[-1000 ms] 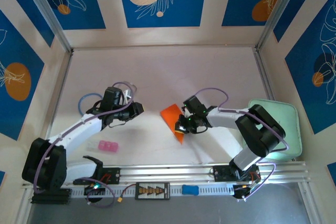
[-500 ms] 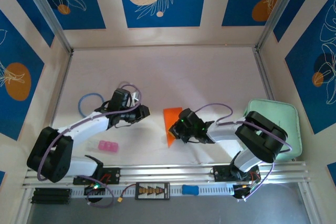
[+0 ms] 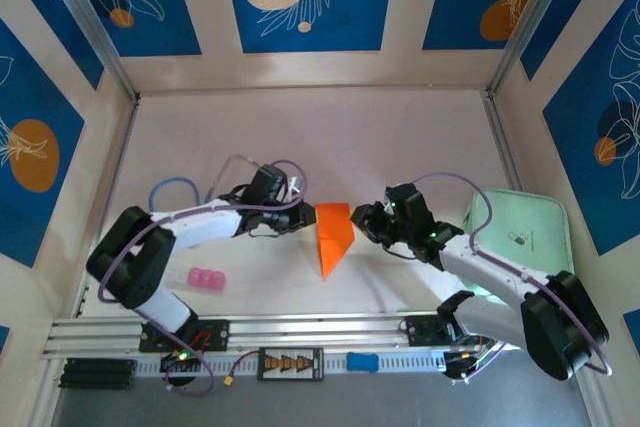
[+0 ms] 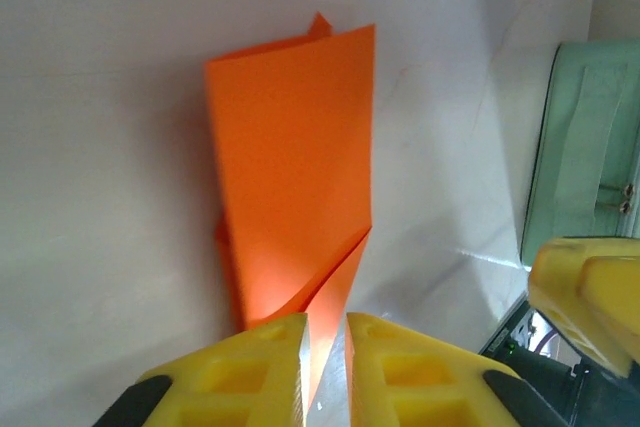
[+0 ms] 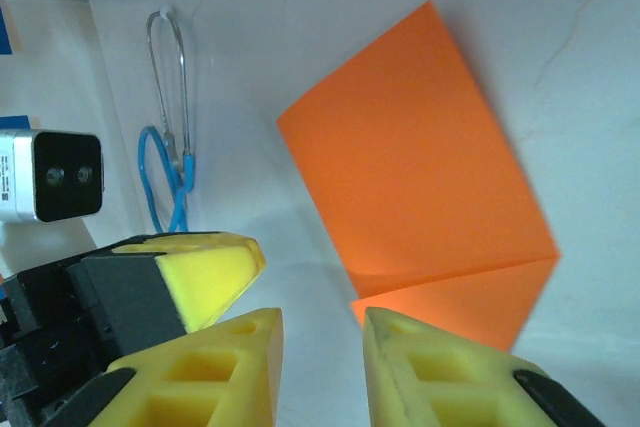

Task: Fold a paper plane with a square sheet of paper (pick it up from the middle)
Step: Rotate the paper at the center of the table, then fold the wing for the fifth time at the center of the table.

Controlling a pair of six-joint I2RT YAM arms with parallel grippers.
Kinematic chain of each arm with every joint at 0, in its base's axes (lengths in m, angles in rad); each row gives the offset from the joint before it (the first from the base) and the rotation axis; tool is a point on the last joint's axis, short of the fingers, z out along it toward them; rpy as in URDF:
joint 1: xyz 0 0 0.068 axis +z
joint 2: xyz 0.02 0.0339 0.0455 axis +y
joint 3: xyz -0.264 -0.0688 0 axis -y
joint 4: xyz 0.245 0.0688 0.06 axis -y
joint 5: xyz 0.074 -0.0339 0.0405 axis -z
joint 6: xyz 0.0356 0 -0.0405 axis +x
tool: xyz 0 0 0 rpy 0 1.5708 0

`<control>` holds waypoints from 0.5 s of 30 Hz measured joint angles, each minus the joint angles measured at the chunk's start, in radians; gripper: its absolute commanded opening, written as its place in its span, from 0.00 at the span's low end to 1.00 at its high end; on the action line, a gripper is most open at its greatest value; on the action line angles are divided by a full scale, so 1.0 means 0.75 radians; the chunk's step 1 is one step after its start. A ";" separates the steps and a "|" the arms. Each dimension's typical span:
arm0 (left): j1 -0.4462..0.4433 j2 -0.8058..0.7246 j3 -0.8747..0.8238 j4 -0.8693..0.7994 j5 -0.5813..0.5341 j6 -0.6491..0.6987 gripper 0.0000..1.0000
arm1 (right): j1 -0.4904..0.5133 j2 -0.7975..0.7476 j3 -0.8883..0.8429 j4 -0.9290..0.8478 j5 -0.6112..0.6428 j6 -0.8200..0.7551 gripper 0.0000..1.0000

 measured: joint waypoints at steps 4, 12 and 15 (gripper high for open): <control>-0.037 0.113 0.070 0.034 0.003 -0.003 0.15 | -0.117 0.026 -0.002 -0.040 -0.143 -0.130 0.30; -0.039 0.254 0.115 0.048 -0.014 -0.003 0.10 | -0.190 0.204 -0.001 -0.035 -0.358 -0.284 0.35; -0.039 0.273 0.100 0.060 -0.026 -0.003 0.09 | -0.193 0.291 0.011 -0.032 -0.408 -0.319 0.39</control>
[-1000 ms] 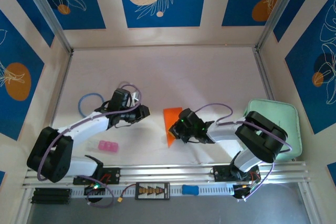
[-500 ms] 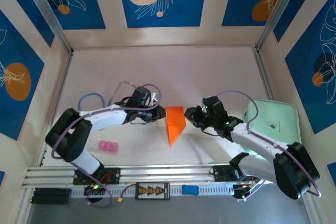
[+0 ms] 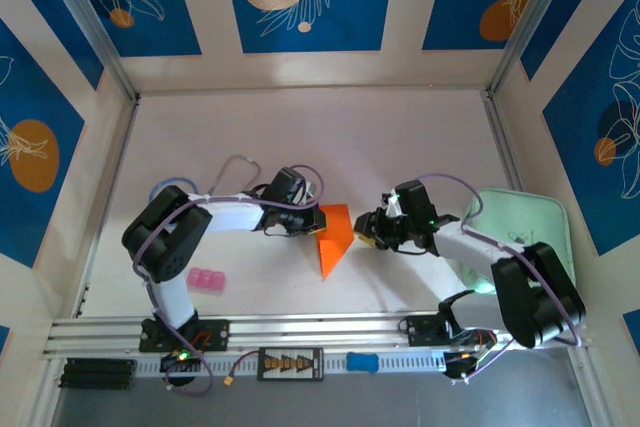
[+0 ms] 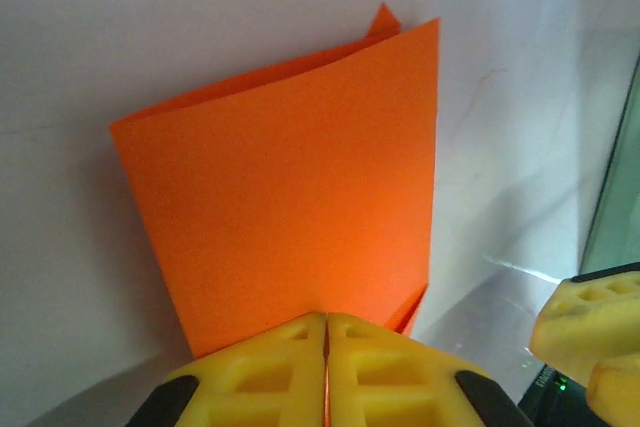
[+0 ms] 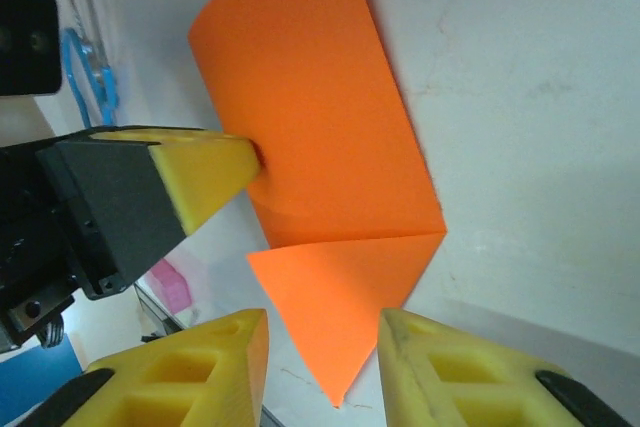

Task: Fold a paper plane with a square sheet of paper (pick it up from the middle)
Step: Fold the wing for the fifth time at the center of the table.

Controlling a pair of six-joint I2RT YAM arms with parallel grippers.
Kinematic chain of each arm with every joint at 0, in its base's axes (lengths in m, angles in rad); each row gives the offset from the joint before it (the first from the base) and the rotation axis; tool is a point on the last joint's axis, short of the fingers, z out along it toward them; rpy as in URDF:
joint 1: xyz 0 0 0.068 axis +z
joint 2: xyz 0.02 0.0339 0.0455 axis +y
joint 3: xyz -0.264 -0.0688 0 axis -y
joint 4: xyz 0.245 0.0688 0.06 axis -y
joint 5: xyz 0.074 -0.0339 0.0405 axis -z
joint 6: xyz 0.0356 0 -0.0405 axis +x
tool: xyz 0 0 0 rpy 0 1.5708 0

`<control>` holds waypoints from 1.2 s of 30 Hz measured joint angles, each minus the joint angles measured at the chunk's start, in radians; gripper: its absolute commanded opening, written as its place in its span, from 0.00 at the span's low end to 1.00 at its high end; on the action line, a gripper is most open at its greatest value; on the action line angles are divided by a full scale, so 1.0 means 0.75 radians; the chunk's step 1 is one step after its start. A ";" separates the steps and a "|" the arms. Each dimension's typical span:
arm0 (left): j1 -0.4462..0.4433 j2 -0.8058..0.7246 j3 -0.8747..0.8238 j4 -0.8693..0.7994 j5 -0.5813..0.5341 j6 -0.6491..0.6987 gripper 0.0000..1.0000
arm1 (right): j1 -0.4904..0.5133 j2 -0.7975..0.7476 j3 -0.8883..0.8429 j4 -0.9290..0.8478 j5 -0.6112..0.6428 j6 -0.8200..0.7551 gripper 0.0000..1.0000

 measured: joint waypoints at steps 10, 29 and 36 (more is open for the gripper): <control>0.010 0.025 -0.119 0.192 0.046 -0.026 0.08 | 0.001 0.220 0.112 -0.014 -0.053 -0.073 0.46; 0.026 0.026 -0.139 0.239 0.066 -0.026 0.07 | 0.011 0.347 0.176 -0.033 -0.080 -0.093 0.45; 0.027 0.026 -0.143 0.245 0.068 -0.026 0.07 | 0.003 0.359 0.185 0.064 -0.145 -0.107 0.44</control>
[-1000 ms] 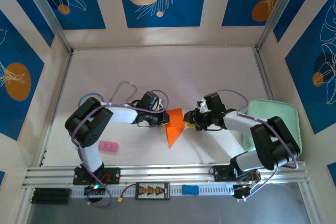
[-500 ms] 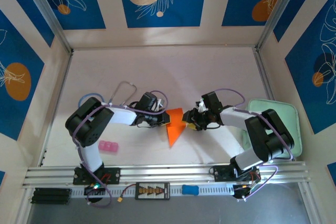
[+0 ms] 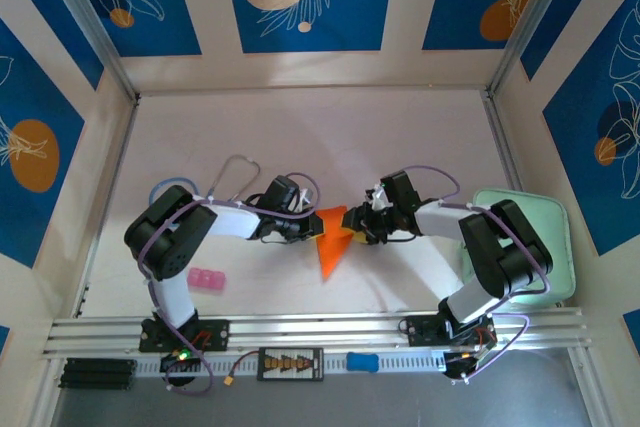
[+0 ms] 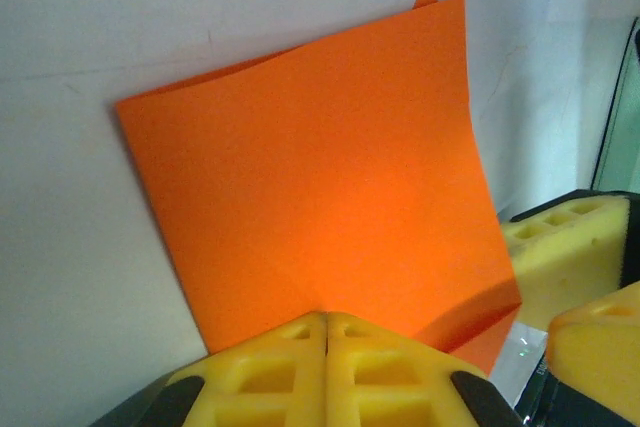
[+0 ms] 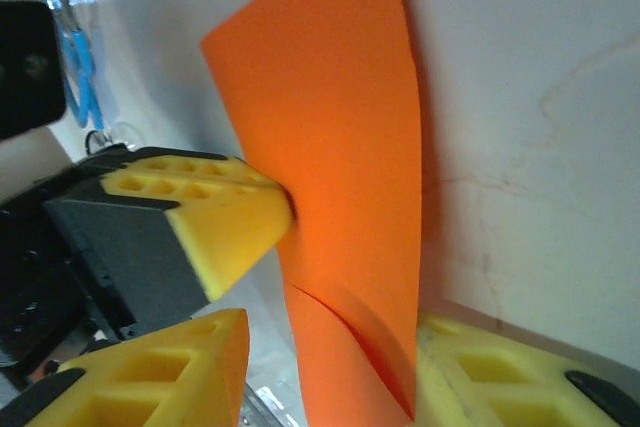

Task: Fold a paper plane with a square sheet of paper (pick it up from the middle)
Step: Fold the wing for the fifth time at the center of the table.

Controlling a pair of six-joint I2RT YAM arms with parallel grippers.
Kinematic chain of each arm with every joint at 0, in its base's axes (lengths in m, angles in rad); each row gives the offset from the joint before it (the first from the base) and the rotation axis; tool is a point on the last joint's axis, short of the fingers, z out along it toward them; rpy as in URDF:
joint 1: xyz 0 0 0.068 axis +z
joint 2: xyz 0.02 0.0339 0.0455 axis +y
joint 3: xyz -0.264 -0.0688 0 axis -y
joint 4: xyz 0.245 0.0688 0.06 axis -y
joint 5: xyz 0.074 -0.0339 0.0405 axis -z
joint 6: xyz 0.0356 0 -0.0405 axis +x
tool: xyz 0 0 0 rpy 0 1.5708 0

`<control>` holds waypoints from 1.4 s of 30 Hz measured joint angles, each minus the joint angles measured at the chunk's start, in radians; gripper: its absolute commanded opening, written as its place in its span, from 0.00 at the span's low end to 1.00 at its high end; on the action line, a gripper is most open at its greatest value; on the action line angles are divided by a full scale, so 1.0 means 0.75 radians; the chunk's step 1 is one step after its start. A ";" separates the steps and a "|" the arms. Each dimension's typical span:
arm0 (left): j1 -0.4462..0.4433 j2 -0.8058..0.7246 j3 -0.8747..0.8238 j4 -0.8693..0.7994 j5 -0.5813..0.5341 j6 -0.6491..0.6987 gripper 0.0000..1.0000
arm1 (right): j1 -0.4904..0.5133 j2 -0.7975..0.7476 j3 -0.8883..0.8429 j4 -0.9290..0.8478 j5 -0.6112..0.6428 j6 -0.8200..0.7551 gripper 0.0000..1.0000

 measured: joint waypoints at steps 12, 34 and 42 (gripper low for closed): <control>0.002 0.000 0.000 0.001 0.005 0.001 0.08 | -0.042 0.161 0.106 0.039 -0.140 -0.081 0.43; 0.003 0.000 0.000 0.000 0.005 0.001 0.08 | -0.073 0.295 0.231 -0.098 -0.173 -0.252 0.10; 0.002 -0.060 0.013 -0.092 -0.023 0.055 0.31 | -0.072 0.283 0.219 -0.096 -0.144 -0.193 0.02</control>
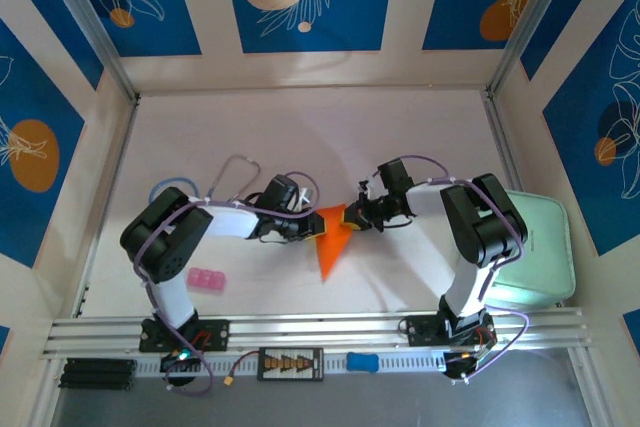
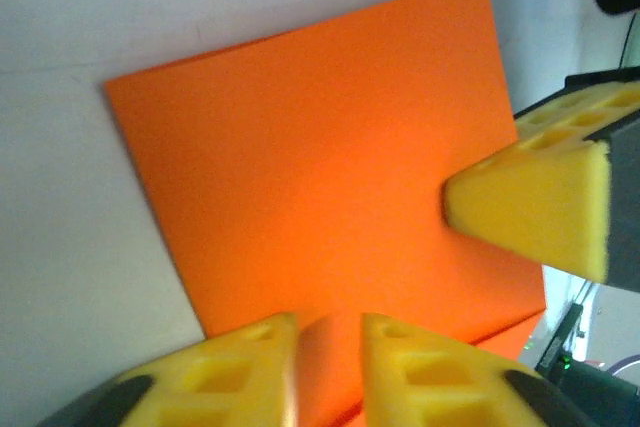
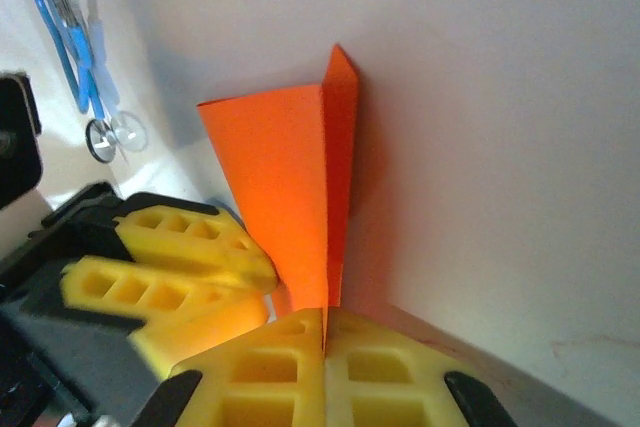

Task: Fold a paper plane with a square sheet of paper (pick it up from the middle)
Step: Fold the wing for the fifth time at the center of the table.

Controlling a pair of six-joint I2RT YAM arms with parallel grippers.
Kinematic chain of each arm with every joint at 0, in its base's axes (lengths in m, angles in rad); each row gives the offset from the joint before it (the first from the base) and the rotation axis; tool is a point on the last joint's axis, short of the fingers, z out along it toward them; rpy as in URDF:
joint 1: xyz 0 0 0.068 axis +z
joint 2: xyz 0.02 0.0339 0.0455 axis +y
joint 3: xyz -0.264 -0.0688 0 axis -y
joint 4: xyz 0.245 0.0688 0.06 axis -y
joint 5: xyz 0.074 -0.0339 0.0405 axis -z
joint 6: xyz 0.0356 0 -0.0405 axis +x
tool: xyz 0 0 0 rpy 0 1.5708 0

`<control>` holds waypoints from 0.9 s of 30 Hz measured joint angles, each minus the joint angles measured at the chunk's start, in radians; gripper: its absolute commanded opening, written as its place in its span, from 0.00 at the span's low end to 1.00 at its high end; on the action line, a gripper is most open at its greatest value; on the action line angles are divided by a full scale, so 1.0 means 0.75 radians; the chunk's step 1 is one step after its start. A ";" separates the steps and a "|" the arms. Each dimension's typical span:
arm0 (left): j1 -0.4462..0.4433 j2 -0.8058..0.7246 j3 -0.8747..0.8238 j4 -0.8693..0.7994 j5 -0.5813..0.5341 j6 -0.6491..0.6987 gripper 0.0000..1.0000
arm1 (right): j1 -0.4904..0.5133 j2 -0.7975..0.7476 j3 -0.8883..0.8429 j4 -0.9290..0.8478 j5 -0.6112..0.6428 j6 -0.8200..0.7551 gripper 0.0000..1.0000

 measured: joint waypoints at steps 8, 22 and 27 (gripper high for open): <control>-0.053 -0.289 0.017 -0.226 -0.184 0.173 0.35 | 0.022 -0.121 -0.143 0.126 0.121 0.339 0.00; -0.531 -0.240 0.126 -0.527 -0.649 0.532 0.43 | 0.085 -0.240 -0.222 0.200 0.317 0.713 0.00; -0.606 -0.141 0.211 -0.598 -0.788 0.581 0.42 | 0.101 -0.272 -0.222 0.179 0.349 0.726 0.00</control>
